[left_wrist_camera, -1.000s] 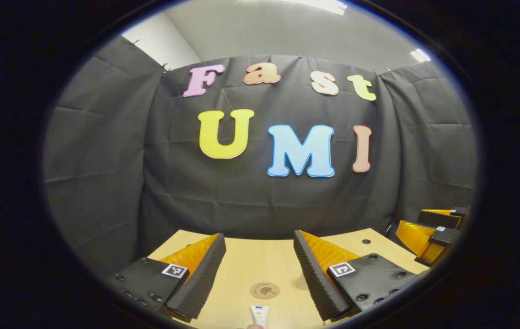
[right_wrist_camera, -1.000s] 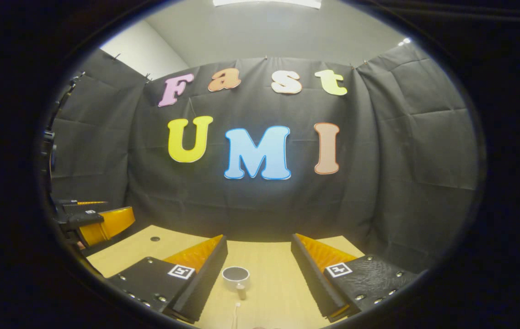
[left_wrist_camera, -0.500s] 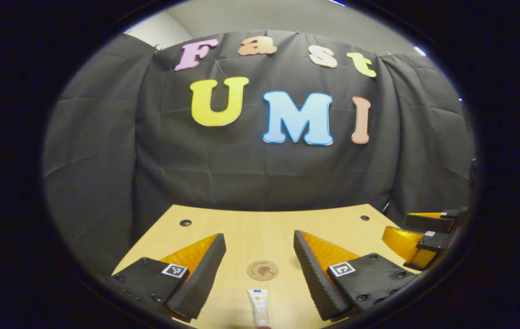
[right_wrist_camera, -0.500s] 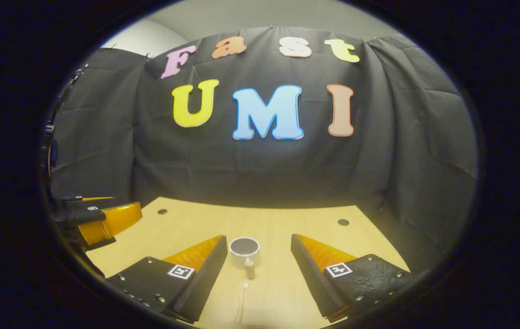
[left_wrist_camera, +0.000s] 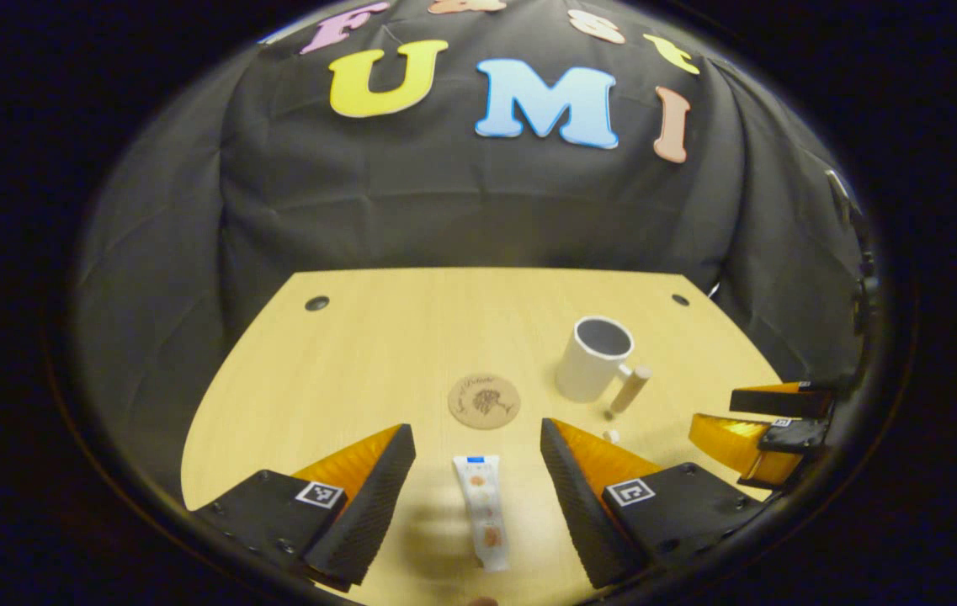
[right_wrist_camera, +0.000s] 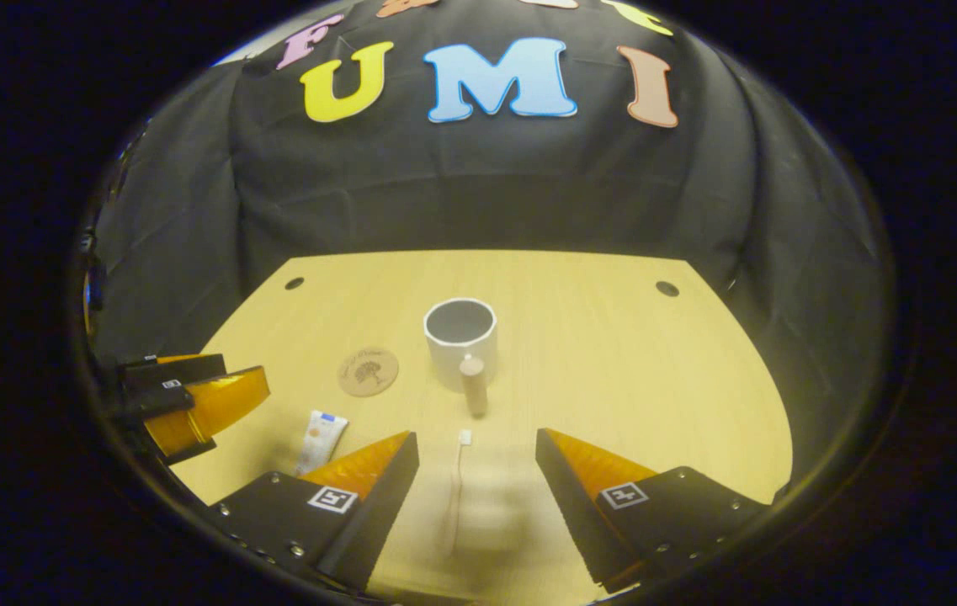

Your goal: Put the toothbrush and toothpaste on the desktop into the cup, then pick up the cup and place it on the coaster on the desktop.

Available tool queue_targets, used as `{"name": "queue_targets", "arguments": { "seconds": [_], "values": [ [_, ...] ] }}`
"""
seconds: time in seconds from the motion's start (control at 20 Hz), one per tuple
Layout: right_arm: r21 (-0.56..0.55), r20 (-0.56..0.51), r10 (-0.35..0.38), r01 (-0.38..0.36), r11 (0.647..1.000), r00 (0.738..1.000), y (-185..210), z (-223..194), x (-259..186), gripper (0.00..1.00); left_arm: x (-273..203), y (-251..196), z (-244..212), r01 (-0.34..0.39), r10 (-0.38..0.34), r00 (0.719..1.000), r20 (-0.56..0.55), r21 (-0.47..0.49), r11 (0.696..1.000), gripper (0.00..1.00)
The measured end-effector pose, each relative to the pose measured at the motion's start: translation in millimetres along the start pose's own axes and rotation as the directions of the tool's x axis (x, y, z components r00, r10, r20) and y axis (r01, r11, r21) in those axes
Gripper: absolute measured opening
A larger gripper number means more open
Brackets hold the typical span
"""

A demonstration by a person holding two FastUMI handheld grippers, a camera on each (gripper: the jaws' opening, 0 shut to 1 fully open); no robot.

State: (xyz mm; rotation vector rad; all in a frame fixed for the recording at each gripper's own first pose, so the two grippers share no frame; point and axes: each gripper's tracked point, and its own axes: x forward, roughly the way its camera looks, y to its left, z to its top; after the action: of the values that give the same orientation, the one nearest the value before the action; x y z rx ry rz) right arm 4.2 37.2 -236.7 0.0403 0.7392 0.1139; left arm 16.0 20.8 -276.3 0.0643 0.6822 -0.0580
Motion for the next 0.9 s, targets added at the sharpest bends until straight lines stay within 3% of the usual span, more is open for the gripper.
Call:
{"name": "queue_targets", "arguments": {
  "seconds": [0.25,0.5,0.9],
  "values": [
    [0.001,-0.125,0.002,-0.002,1.000,0.992,3.2,-34.9,27.1,0.89,25.2,8.5,-46.4,-0.006,0.004,0.992,-0.127,-0.011,1.000,0.98],
    [0.022,-0.282,-0.005,0.012,1.000,0.959,4.0,-68.5,41.0,0.92,42.7,5.2,-81.1,0.005,-0.011,0.972,-0.233,-0.025,1.000,0.99],
    [0.017,-0.409,-0.016,0.025,1.000,0.913,10.9,-97.8,63.4,0.92,62.7,7.5,-120.0,-0.012,0.005,0.934,-0.357,-0.017,1.000,0.98]
  ]
}}
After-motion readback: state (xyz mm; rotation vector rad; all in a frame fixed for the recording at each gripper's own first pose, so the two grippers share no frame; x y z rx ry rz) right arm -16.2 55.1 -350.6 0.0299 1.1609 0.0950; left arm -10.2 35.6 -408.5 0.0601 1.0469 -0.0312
